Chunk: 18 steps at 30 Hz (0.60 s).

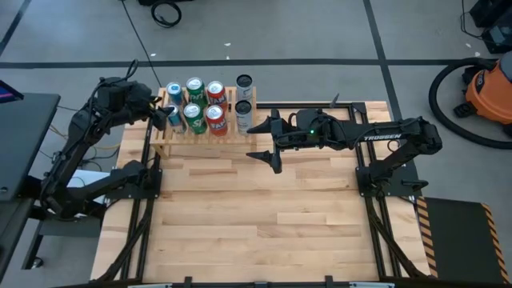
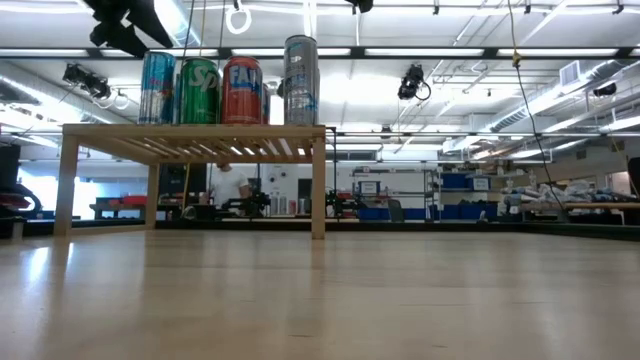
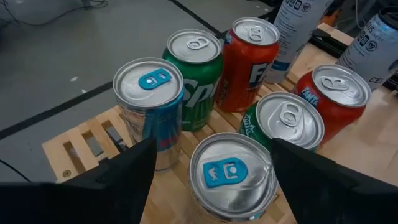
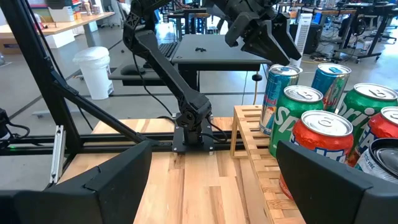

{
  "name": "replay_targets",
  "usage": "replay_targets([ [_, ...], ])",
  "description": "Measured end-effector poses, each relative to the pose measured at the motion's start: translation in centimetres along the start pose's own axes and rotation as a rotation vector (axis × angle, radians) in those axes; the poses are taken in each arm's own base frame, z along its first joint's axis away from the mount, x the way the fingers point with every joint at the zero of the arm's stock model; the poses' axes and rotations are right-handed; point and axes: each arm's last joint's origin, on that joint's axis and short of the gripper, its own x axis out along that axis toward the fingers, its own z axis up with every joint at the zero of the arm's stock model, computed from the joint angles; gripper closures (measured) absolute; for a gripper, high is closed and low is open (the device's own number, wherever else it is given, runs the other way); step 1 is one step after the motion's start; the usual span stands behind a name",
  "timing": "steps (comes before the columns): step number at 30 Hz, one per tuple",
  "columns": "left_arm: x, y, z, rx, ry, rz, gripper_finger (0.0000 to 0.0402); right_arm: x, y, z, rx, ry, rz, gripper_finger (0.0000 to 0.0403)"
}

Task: Place canned beverage on shelf
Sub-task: Put the blue soda can on the shelf

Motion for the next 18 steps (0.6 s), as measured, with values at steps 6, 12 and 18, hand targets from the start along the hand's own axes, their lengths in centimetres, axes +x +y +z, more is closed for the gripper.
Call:
replay_targets([
  [6,1.2,-0.2,0.2,-0.008,0.045,-0.027,0.0086,0.0,0.0,0.0,0.0,0.0,0.0,0.0048],
  [12,1.7,-0.3,0.3,-0.012,0.061,-0.037,0.0086,0.0,0.0,0.0,0.0,0.0,0.0,0.0048],
  [18,1.6,-0.3,-0.3,-0.034,0.119,-0.015,0.0086,0.0,0.0,0.0,0.0,0.0,0.0,0.0048],
])
